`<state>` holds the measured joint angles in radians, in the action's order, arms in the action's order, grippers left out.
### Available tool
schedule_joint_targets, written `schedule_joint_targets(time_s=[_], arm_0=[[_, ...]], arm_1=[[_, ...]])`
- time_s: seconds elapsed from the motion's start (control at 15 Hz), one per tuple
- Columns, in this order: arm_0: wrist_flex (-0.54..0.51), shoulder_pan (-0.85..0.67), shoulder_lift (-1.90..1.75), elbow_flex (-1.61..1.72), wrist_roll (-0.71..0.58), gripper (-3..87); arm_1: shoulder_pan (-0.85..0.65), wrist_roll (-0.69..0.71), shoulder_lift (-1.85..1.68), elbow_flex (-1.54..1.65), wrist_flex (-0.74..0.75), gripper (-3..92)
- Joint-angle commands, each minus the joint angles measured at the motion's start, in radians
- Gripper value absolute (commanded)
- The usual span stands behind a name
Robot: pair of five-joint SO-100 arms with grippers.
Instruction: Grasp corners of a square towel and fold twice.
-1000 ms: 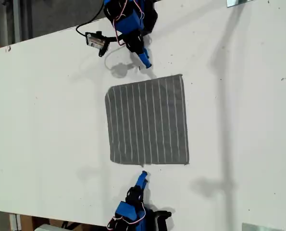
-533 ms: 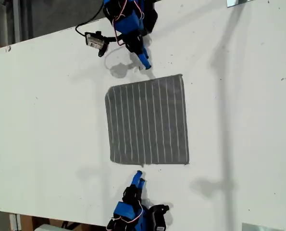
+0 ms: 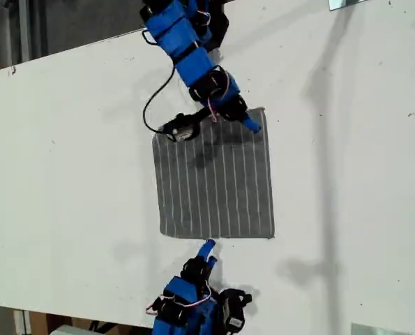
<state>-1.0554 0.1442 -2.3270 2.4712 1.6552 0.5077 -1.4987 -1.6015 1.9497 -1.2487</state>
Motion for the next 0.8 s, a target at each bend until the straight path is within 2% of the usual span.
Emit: schedule_joint_targets(time_s=[0.0, 0.13, 0.27, 0.73], arm_0=[[0.127, 0.087, 0.089, 0.000, 0.061, 23.3], [0.173, 0.110, 0.118, 0.009, 0.074, 23.3], [0.184, 0.123, 0.141, 0.000, 0.064, 23.3], [0.259, 0.141, 0.196, 0.012, 0.034, 23.1]], arm_1=[[0.169, -0.169, 0.052, 0.071, 0.199, 41.5], [0.187, -0.187, 0.091, 0.086, 0.287, 41.7], [0.138, -0.129, 0.156, 0.067, 0.348, 41.8], [-0.117, 0.129, 0.138, -0.041, 0.130, 41.8]])
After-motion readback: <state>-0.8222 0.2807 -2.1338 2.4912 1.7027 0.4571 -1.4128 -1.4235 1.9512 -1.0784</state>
